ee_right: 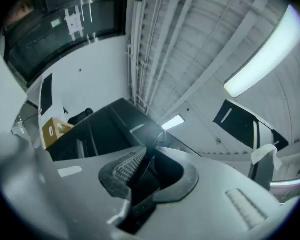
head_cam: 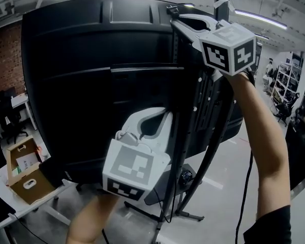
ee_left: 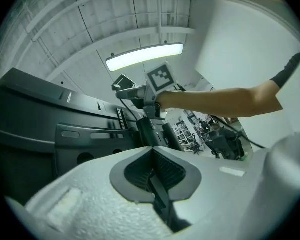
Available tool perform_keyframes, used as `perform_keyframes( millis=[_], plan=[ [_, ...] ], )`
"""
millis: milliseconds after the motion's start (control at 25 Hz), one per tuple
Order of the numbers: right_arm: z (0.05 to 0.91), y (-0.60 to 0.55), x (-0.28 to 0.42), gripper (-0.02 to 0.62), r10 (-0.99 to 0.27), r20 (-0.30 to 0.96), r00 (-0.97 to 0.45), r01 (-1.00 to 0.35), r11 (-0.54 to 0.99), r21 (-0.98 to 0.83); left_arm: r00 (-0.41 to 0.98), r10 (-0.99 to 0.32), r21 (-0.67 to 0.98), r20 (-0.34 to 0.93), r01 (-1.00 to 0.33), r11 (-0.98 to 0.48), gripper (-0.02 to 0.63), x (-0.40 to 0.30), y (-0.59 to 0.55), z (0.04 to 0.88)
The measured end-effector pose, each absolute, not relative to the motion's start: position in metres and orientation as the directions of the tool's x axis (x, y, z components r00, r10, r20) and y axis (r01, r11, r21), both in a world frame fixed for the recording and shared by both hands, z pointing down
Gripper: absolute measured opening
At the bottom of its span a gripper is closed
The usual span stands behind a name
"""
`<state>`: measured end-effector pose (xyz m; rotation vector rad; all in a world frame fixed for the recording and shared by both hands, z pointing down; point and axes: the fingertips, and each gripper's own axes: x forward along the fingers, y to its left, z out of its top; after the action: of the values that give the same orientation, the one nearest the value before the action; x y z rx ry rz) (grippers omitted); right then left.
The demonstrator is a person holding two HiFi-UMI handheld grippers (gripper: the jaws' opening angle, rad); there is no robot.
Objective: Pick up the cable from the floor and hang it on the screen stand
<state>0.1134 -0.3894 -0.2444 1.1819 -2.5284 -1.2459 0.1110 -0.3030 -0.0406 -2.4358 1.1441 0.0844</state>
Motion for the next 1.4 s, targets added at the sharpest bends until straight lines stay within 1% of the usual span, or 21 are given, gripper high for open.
perform_keyframes(
  millis=[120, 200, 320, 440, 600, 720, 920, 1040, 1240, 1400],
  plan=[
    [-0.247, -0.404, 0.1, 0.054, -0.749, -0.137, -0.649, -0.53, 0.315, 0.788, 0.659, -0.715, -0.396, -0.232, -0.736, -0.549, 0.003, 0.118, -0.302, -0.041],
    [-0.245, -0.405, 0.097, 0.054, -0.776, -0.106, -0.622, -0.472, 0.263, 0.842, 0.658, -0.716, -0.404, -0.232, -0.735, -0.544, 0.003, 0.124, -0.306, -0.044],
    [-0.246, -0.411, 0.109, 0.054, -0.801, -0.131, -0.584, -0.45, 0.185, 0.873, 0.651, -0.72, -0.413, -0.239, -0.74, -0.532, 0.003, 0.133, -0.311, -0.048],
    [-0.249, -0.421, 0.132, 0.052, -0.817, -0.153, -0.556, -0.457, 0.146, 0.877, 0.647, -0.719, -0.409, -0.255, -0.746, -0.526, 0.003, 0.143, -0.314, -0.054],
    [-0.247, -0.432, 0.155, 0.052, -0.836, -0.174, -0.521, -0.429, 0.081, 0.9, 0.64, -0.721, -0.41, -0.265, -0.751, -0.517, 0.003, 0.158, -0.317, -0.058],
    [-0.246, -0.43, 0.169, 0.052, -0.83, -0.2, -0.52, -0.42, 0.044, 0.907, 0.64, -0.721, -0.419, -0.265, -0.75, -0.512, 0.003, 0.168, -0.317, -0.057],
    [-0.234, -0.418, 0.195, 0.051, -0.788, -0.209, -0.58, -0.439, 0.086, 0.894, 0.638, -0.722, -0.417, -0.268, -0.753, -0.51, 0.002, 0.183, -0.318, -0.055],
    [-0.233, -0.411, 0.207, 0.049, -0.754, -0.257, -0.604, -0.49, 0.097, 0.866, 0.635, -0.725, -0.41, -0.264, -0.755, -0.512, 0.003, 0.193, -0.322, -0.053],
    [-0.26, -0.41, 0.246, 0.048, -0.758, -0.372, -0.535, -0.642, 0.079, 0.763, 0.645, -0.722, -0.409, -0.252, -0.747, -0.524, 0.003, 0.215, -0.324, -0.049],
    [-0.273, -0.41, 0.286, 0.048, -0.775, -0.394, -0.493, -0.68, 0.061, 0.73, 0.648, -0.72, -0.408, -0.248, -0.744, -0.529, 0.003, 0.229, -0.322, -0.047]
  ],
)
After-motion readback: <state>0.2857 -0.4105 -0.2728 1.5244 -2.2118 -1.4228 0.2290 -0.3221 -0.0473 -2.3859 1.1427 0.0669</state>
